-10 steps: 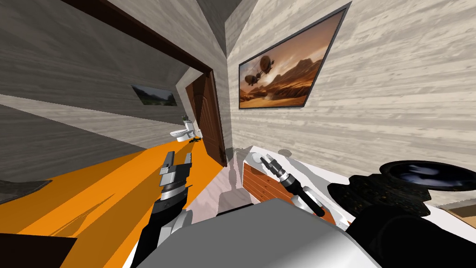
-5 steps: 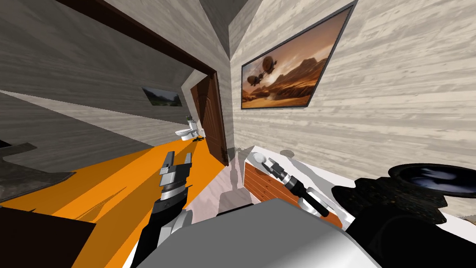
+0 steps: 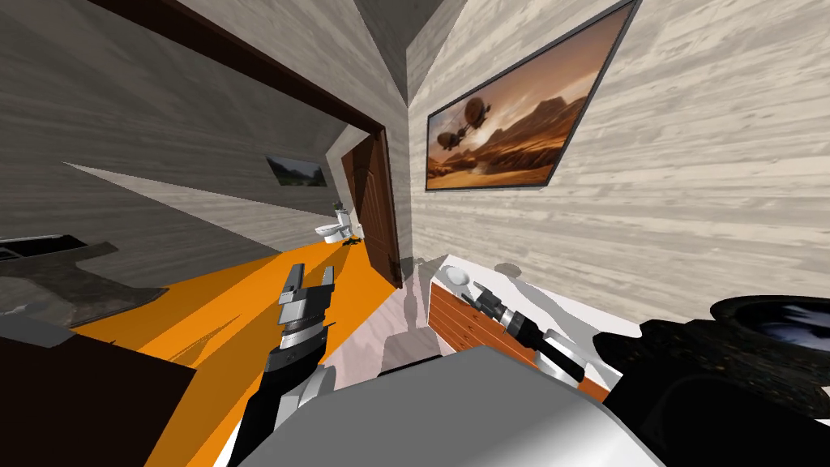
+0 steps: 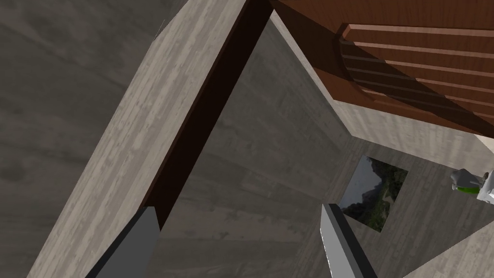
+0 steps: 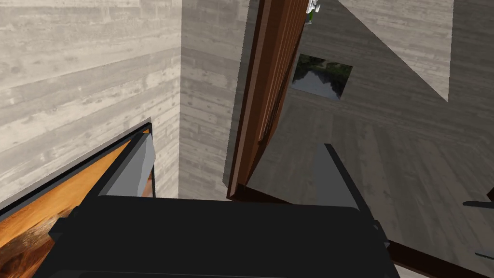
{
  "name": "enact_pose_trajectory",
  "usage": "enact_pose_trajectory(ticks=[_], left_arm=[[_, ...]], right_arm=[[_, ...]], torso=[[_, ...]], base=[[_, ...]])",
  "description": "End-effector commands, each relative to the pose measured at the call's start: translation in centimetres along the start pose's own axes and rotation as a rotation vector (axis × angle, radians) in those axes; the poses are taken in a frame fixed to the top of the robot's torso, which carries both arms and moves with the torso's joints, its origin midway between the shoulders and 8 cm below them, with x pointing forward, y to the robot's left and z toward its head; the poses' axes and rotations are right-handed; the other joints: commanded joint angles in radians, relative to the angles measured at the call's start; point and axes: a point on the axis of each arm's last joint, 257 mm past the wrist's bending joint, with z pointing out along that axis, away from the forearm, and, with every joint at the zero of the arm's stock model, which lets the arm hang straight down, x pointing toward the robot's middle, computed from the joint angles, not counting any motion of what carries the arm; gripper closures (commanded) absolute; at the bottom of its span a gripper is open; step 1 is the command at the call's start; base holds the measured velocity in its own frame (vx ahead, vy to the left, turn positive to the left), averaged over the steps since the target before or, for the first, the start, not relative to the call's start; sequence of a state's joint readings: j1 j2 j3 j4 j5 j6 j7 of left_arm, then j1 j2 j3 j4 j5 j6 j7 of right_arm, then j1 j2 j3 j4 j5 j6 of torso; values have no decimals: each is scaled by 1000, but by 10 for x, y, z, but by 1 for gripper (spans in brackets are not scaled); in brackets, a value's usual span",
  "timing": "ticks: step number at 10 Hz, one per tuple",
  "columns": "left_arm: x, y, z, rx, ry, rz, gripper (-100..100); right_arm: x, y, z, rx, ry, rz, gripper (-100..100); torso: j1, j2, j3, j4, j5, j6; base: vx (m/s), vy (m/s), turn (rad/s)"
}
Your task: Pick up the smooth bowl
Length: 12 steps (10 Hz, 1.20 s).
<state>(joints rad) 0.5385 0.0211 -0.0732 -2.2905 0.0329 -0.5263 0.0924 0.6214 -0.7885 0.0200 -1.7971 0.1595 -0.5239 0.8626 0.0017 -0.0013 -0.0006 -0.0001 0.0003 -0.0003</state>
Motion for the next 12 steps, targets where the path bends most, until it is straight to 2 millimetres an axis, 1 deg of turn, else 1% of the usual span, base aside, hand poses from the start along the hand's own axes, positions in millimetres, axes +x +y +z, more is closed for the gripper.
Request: enact_pose_trajectory(ticks=[1, 3, 4, 7, 8, 10, 12], left_arm=[[0, 0, 0, 0, 0, 0, 0], [0, 0, 0, 0, 0, 0, 0], [0, 0, 0, 0, 0, 0, 0], [0, 0, 0, 0, 0, 0, 0], [0, 0, 0, 0, 0, 0, 0], [0, 0, 0, 0, 0, 0, 0], [0, 0, 0, 0, 0, 0, 0]], right_arm=[[9, -6, -5, -3, 40, -49, -100], [44, -22, -23, -5, 161, -154, -100], [44, -23, -23, -9, 164, -164, -100], [92, -49, -56, -24, 348, -315, -100], [92, -50, -57, -27, 349, -323, -100], [120, -68, -83, -43, 470, -419, -100], [145, -86, -112, -63, 587, -506, -100]], torso=[[0, 0, 0, 0, 0, 0], [0, 0, 0, 0, 0, 0], [1, -2, -1, 0, 0, 0], [3, -4, -2, -1, 1, 0], [3, -6, -3, -1, 1, 0], [2, -3, -2, -1, 0, 0], [4, -7, -4, -2, 1, 0]], base=[[13, 35, 39], [29, 53, 113], [40, 48, 49], [76, 74, 129], [75, 60, 47], [74, 67, 126], [139, 102, 141]])
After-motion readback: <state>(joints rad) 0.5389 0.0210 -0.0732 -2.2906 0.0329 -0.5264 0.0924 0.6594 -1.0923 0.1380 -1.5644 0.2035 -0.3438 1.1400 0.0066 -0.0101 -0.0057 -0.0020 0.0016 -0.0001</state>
